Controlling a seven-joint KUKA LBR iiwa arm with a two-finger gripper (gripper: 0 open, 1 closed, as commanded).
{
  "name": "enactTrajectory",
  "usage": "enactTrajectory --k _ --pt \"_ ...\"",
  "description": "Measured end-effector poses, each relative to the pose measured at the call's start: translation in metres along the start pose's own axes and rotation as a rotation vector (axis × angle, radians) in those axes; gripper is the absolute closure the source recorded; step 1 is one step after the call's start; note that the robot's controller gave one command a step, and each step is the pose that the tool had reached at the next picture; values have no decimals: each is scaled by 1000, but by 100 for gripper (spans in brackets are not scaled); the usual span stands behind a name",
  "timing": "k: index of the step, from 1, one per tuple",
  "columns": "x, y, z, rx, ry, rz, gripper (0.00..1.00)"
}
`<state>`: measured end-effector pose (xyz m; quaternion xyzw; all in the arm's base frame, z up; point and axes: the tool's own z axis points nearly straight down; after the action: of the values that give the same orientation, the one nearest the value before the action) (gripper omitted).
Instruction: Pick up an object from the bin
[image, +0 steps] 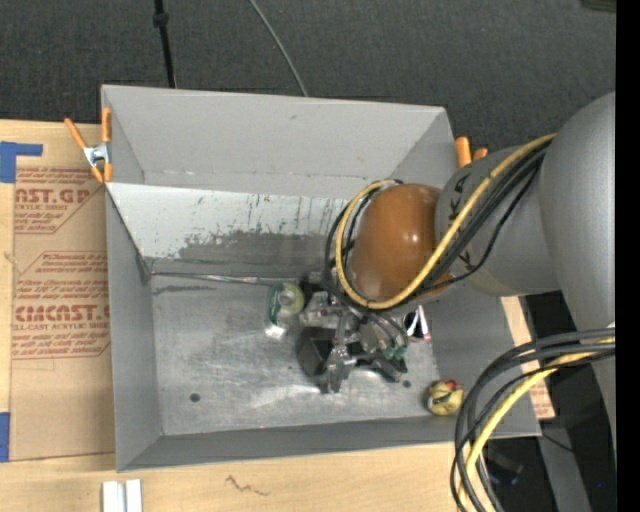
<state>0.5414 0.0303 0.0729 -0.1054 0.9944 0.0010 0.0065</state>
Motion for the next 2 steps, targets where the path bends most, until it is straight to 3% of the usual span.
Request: enactTrajectory --k 1,2 --pt "0 0 0 0 0 0 100" --pt "9 64 -139 0 10 -43 100"
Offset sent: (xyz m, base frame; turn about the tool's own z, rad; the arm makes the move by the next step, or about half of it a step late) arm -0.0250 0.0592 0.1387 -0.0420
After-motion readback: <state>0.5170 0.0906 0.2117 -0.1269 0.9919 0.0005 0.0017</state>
